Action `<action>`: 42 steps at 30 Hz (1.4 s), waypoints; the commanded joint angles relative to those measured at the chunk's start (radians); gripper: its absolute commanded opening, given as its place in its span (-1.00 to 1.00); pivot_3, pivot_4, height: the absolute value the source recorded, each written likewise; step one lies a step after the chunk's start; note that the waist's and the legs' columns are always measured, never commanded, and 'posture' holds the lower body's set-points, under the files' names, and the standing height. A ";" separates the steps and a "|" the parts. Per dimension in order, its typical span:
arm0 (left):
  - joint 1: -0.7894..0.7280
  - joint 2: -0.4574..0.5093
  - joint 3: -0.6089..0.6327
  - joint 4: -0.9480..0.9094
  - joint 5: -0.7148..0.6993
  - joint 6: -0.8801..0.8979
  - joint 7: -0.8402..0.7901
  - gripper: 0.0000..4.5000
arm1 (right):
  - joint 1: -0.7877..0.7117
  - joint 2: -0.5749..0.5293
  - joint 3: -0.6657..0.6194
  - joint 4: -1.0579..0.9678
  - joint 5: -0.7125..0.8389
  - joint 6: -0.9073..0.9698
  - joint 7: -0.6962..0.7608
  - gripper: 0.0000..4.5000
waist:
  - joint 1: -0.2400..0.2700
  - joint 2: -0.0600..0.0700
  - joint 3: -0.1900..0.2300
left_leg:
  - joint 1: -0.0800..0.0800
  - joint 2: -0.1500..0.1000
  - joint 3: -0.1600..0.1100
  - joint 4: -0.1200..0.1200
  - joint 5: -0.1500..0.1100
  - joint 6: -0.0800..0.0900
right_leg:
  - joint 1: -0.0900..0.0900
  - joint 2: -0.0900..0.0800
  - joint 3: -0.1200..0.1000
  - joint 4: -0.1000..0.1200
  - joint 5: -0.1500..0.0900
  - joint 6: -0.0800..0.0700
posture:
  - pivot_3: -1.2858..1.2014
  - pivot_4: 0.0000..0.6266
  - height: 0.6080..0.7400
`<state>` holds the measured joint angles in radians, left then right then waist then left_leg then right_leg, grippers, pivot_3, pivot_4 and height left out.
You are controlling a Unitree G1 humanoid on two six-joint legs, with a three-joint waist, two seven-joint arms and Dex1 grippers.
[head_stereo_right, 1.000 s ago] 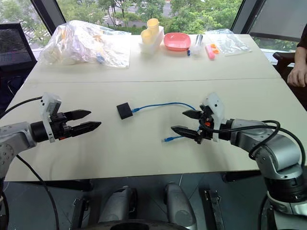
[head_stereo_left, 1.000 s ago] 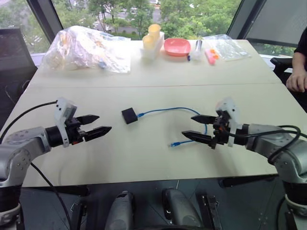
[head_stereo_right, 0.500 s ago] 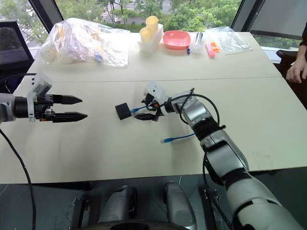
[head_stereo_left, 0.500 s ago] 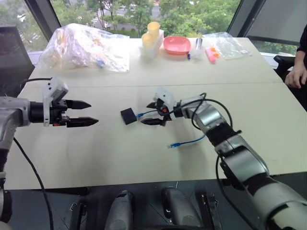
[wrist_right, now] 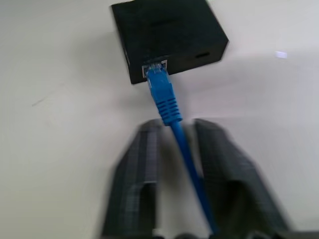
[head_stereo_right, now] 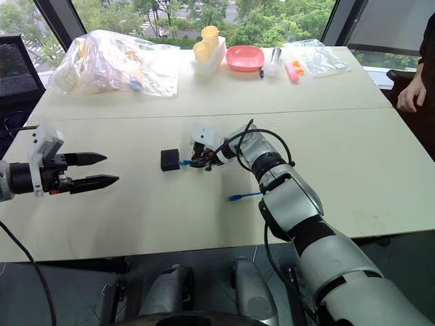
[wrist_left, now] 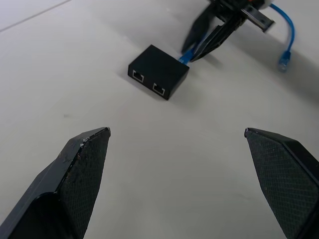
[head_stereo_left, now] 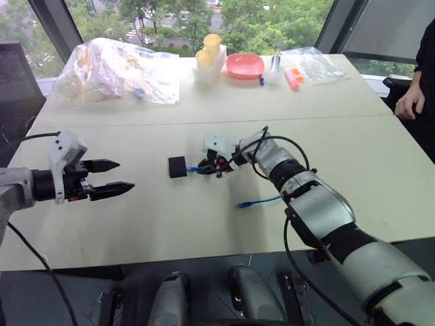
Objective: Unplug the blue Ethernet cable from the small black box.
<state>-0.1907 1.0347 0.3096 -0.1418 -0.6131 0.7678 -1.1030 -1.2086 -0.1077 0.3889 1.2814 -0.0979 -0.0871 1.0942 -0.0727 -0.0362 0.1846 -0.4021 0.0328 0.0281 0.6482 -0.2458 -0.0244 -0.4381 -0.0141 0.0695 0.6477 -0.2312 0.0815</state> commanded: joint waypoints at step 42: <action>-1.110 -0.507 -0.234 1.346 0.339 -0.386 -0.406 -0.76 | 0.272 -0.344 -0.030 -0.911 -0.293 -0.286 -0.466 -1.00 | 0.004 -0.001 0.000 | -0.007 -0.002 -0.002 0.001 0.002 -0.002 | -0.006 0.003 0.001 0.003 -0.003 0.001 | 0.03 -0.52 1.00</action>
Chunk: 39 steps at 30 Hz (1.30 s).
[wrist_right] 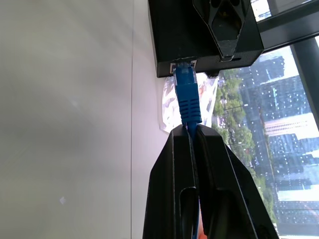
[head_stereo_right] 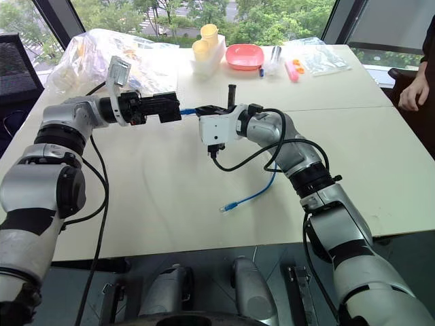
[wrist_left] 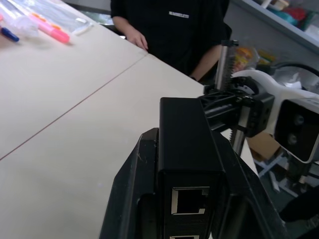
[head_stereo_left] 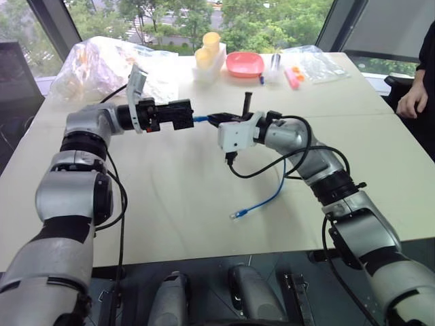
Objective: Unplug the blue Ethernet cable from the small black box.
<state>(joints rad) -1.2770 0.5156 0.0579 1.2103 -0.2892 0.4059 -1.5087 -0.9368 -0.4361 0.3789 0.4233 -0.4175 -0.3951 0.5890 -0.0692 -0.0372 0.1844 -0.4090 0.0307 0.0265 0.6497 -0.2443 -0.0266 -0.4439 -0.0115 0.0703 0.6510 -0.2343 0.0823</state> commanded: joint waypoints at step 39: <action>0.100 0.206 -0.229 -0.513 -0.394 0.228 -0.106 -0.76 | -0.041 0.114 -0.296 -0.256 0.933 1.049 0.454 0.05 | 0.000 0.000 0.000 | 0.000 0.001 -0.002 0.002 0.000 0.000 | 0.000 0.001 -0.001 0.003 0.000 0.000 | 0.03 -0.52 1.00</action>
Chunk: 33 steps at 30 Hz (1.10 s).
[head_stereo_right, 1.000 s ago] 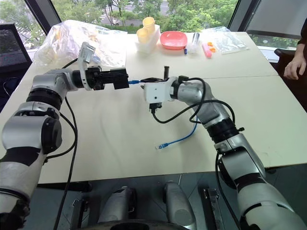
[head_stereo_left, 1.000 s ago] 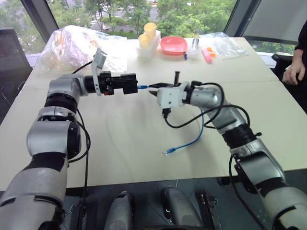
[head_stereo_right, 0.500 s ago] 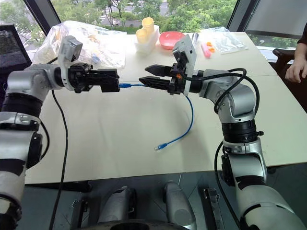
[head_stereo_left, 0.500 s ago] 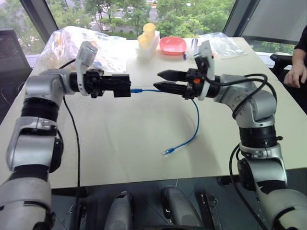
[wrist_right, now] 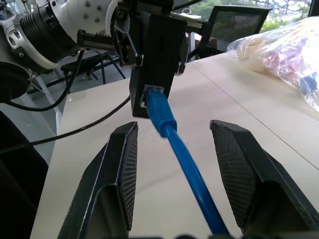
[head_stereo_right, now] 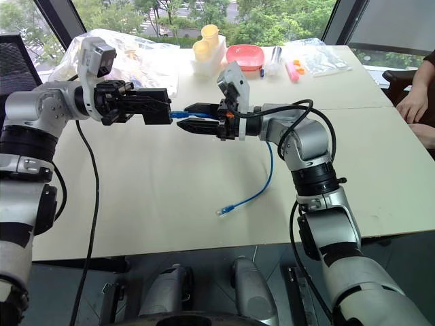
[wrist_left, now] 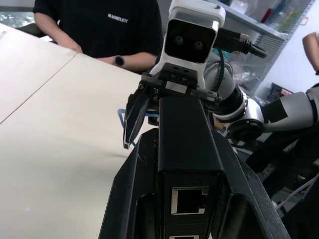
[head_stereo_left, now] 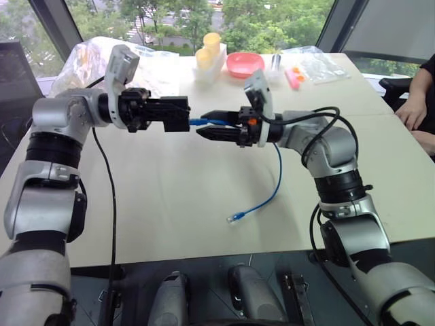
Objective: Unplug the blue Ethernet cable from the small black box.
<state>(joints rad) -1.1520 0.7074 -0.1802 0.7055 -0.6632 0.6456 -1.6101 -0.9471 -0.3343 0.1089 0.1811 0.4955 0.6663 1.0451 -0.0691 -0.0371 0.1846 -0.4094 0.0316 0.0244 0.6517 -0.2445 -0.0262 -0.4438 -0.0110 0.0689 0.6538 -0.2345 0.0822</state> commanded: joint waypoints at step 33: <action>-0.017 -0.004 0.033 -0.004 0.002 -0.028 -0.004 -0.76 | -0.023 0.068 -0.031 -0.001 0.023 -0.024 -0.034 -0.98 | 0.001 0.000 0.000 | 0.000 0.000 0.000 0.000 0.000 0.000 | 0.000 0.000 0.000 0.000 0.000 0.000 | 0.03 -0.52 1.00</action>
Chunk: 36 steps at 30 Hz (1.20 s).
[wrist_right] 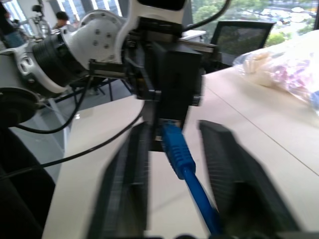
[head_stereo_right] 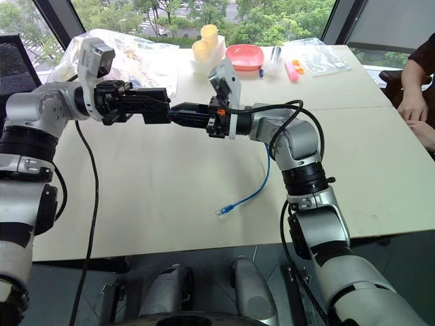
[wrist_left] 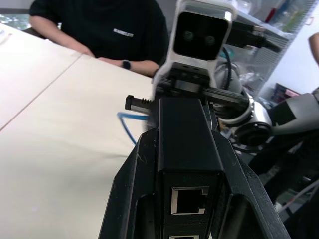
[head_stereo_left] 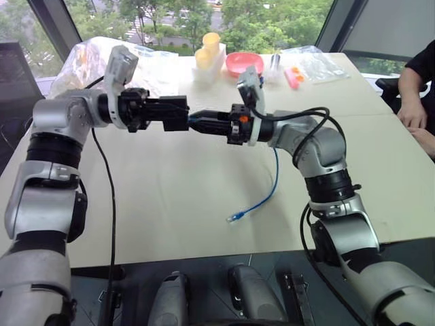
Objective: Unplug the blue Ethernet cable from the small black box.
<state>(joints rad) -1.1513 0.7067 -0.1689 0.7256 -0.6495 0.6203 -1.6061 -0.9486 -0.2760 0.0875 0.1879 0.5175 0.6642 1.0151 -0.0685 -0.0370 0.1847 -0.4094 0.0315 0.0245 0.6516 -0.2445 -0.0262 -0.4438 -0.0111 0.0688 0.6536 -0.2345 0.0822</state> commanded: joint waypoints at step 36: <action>-0.062 0.020 0.094 0.055 0.037 -0.040 -0.008 -0.76 | 0.059 -0.134 -0.007 0.014 -0.057 -0.040 0.059 -0.98 | 0.001 0.000 0.000 | -0.001 0.000 0.000 0.000 0.000 0.000 | 0.000 0.000 0.000 -0.001 0.000 0.000 | 0.03 -0.52 1.00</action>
<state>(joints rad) -1.1738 0.7130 -0.1190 0.7899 -0.6116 0.5981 -1.6098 -0.8905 -0.4011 0.1067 0.2159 0.4531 0.6206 1.0752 -0.0672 -0.0372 0.1846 -0.4101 0.0314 0.0244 0.6516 -0.2446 -0.0261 -0.4438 -0.0112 0.0685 0.6524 -0.2346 0.0823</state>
